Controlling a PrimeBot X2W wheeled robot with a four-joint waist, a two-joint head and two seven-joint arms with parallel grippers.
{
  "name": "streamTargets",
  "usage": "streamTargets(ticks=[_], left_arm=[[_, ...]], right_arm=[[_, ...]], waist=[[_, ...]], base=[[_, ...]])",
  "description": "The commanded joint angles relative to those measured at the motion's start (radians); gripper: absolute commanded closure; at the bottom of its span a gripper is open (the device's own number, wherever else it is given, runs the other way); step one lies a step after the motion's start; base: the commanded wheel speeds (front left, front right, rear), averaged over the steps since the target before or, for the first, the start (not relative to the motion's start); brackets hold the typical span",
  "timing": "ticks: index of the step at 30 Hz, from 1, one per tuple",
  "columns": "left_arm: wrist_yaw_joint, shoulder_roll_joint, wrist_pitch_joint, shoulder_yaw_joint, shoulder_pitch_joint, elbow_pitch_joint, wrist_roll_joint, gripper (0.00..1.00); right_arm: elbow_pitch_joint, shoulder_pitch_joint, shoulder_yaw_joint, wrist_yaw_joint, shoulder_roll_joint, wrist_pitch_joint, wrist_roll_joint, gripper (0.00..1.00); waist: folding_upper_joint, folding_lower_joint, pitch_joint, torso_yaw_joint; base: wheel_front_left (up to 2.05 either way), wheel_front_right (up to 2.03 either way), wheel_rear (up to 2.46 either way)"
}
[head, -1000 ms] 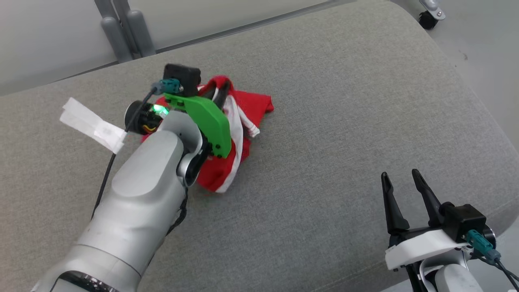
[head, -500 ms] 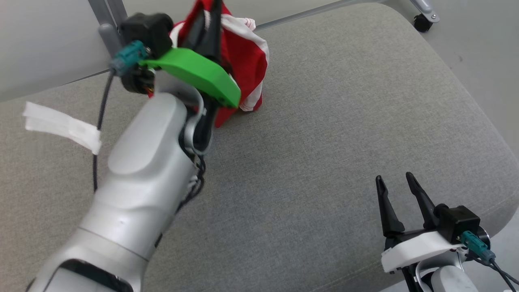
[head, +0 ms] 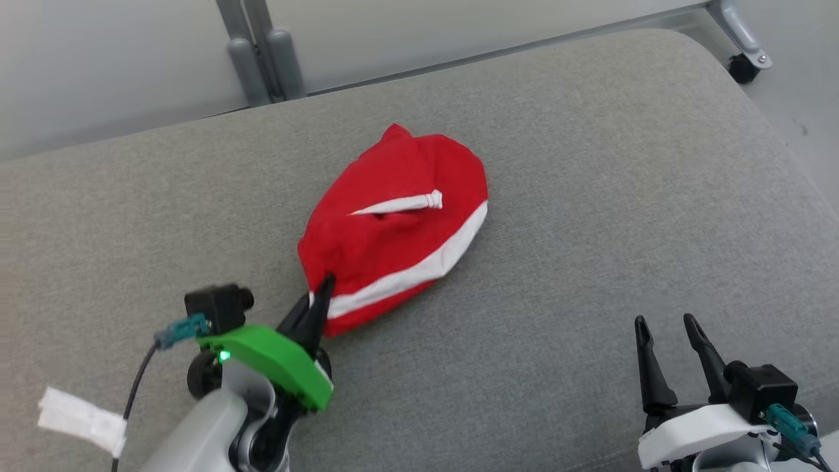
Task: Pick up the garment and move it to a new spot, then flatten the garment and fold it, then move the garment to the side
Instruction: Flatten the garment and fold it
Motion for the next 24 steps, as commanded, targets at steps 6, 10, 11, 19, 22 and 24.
streamTargets(ticks=[6, 10, 11, 19, 22, 24], left_arm=[[0.028, 0.083, -0.006, 0.027, 0.242, -0.104, -0.084, 1.00], [0.047, 0.092, -0.034, 0.047, 0.327, -0.136, -0.112, 1.00], [0.049, 0.092, -0.036, 0.047, 0.338, -0.144, -0.117, 1.00], [0.072, 0.078, -0.088, 0.041, 0.389, -0.176, -0.072, 0.00], [0.096, 0.081, -0.114, 0.055, 0.410, -0.189, -0.020, 0.00], [0.111, 0.079, -0.124, 0.078, 0.430, -0.208, 0.021, 0.00]], right_arm=[[0.006, 0.010, 0.014, -0.001, -0.001, -0.003, -0.015, 0.00], [0.011, 0.029, 0.011, -0.001, -0.001, -0.003, -0.028, 0.00], [0.011, 0.031, 0.011, -0.001, -0.001, -0.003, -0.031, 0.00], [0.011, 0.032, 0.015, -0.001, -0.003, -0.003, -0.034, 0.00], [0.010, 0.038, 0.016, -0.001, -0.003, -0.003, -0.033, 0.00], [0.007, 0.043, 0.013, -0.001, -0.003, -0.003, -0.033, 0.00]], waist=[[0.0000, 0.0000, -0.046, 0.096], [0.0000, 0.0000, -0.060, 0.134], [0.0000, 0.0000, -0.062, 0.141], [0.0000, 0.0000, -0.073, 0.171], [0.0000, 0.0000, -0.074, 0.175], [0.0000, 0.0000, -0.076, 0.175]], base=[[0.00, 0.00, 0.00], [0.00, 0.00, 0.00], [0.00, 0.00, 0.00], [0.00, 0.00, 0.00], [0.00, 0.00, 0.00], [0.00, 0.00, 0.00]])
